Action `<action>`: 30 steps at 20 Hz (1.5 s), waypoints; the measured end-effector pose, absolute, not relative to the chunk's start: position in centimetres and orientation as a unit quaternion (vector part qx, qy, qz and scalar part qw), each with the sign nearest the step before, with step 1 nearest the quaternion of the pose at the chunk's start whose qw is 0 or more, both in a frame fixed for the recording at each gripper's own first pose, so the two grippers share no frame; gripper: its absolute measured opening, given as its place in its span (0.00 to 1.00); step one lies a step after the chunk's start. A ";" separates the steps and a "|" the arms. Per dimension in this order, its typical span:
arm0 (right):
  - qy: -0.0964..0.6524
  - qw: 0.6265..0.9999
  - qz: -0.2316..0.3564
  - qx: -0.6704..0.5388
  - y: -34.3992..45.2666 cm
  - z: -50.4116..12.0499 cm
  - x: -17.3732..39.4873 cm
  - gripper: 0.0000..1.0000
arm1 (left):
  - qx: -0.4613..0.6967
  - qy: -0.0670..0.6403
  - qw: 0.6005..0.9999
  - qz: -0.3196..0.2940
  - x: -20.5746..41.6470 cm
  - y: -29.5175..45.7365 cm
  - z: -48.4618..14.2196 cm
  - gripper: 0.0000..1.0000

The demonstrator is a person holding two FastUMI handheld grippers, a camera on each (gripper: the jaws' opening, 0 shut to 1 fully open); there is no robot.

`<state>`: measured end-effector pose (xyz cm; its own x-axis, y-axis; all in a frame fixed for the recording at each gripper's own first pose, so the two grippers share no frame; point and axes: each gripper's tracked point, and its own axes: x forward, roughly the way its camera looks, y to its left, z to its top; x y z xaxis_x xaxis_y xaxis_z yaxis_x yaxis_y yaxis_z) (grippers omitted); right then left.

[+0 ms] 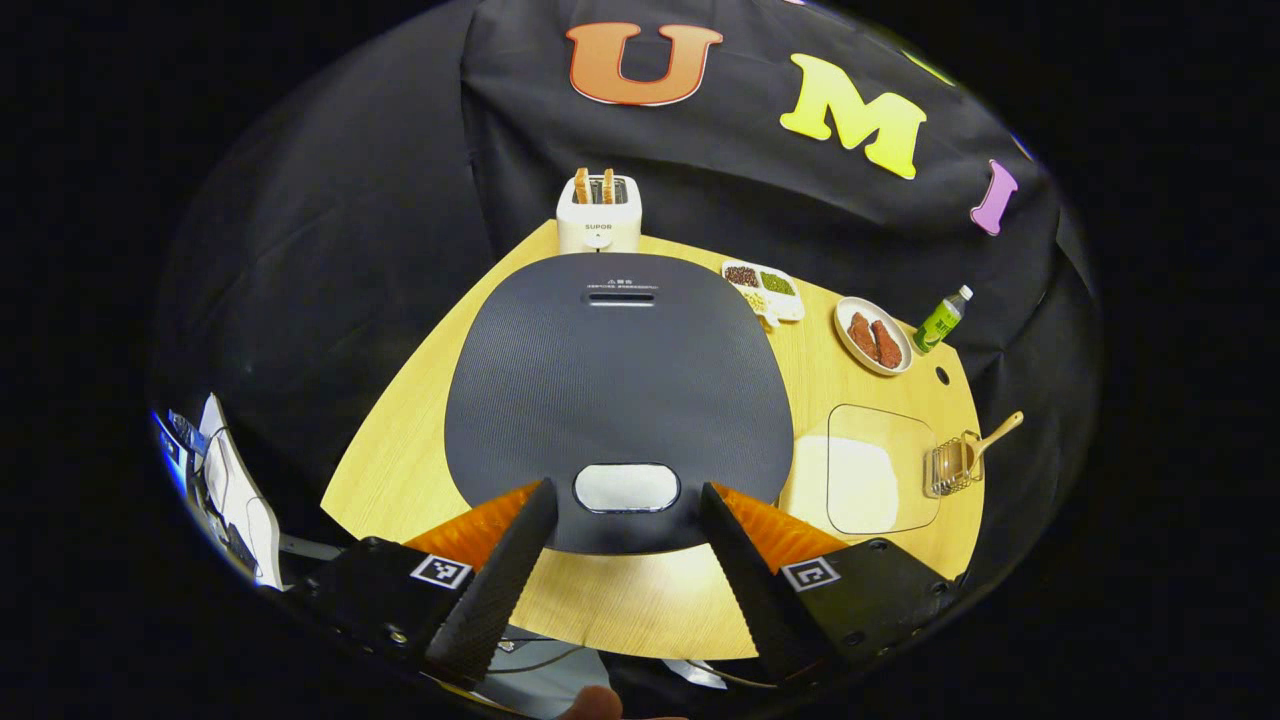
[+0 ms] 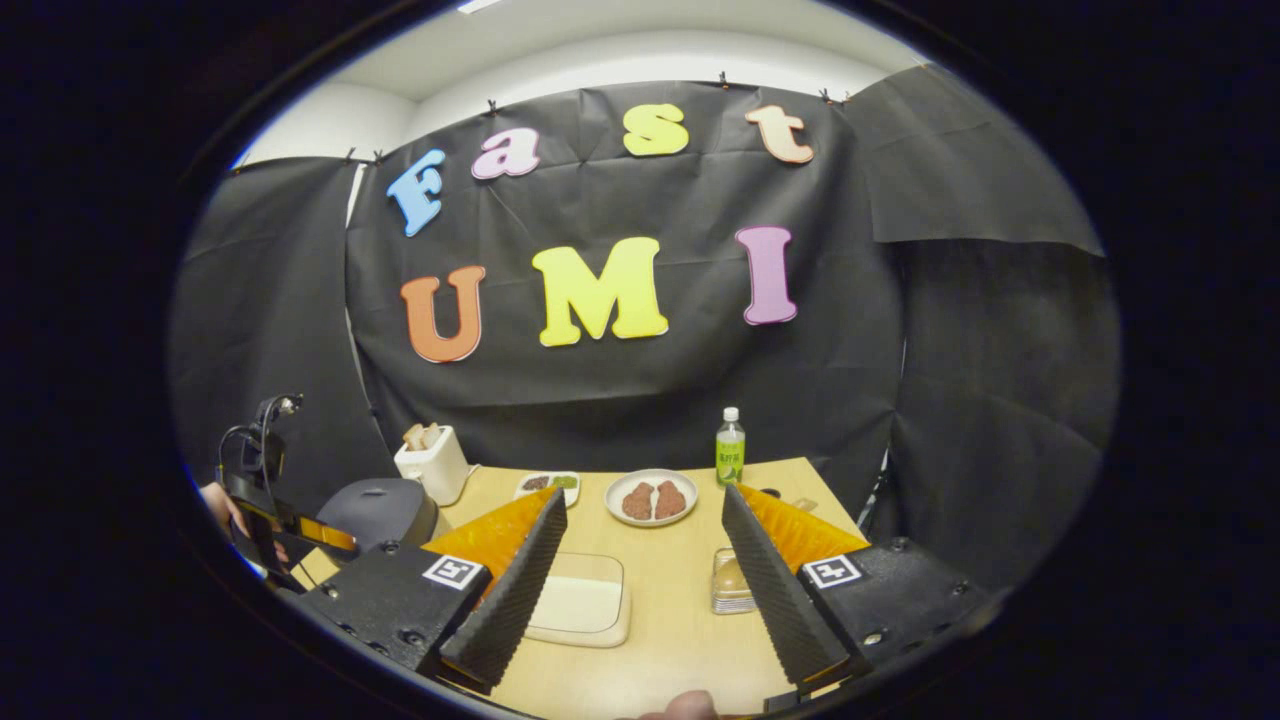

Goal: Close the left gripper, press the button to open the rice cooker; take a wooden spoon from the chopstick holder with the right hand, scoop a spoonful of rice and pour it into the rice cooker, then put the wooden spoon back into the chopstick holder.

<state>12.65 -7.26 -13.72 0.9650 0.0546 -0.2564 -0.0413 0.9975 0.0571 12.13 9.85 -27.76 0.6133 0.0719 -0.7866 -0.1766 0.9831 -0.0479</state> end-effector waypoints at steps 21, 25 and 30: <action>0.045 0.997 0.043 0.035 -5.3 -6.6 7.2 1.00 | -0.035 0.082 0.996 0.000 4.9 1.7 -5.6 0.95; 0.015 0.999 0.016 0.036 -3.8 -4.3 1.0 1.00 | -0.029 0.024 0.999 -0.036 -1.7 -0.3 -2.3 0.95; -0.008 0.999 -0.002 0.031 -2.2 -3.2 -5.6 0.99 | -0.008 -0.013 0.997 -0.070 -7.2 -2.4 -1.4 0.94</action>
<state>-5.65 -2.15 -3.22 0.9999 -0.0045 0.0164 0.0034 0.9981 0.0612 -7.25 -2.44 -1.44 0.9899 -0.1389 0.0277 0.1393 0.9902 -0.0134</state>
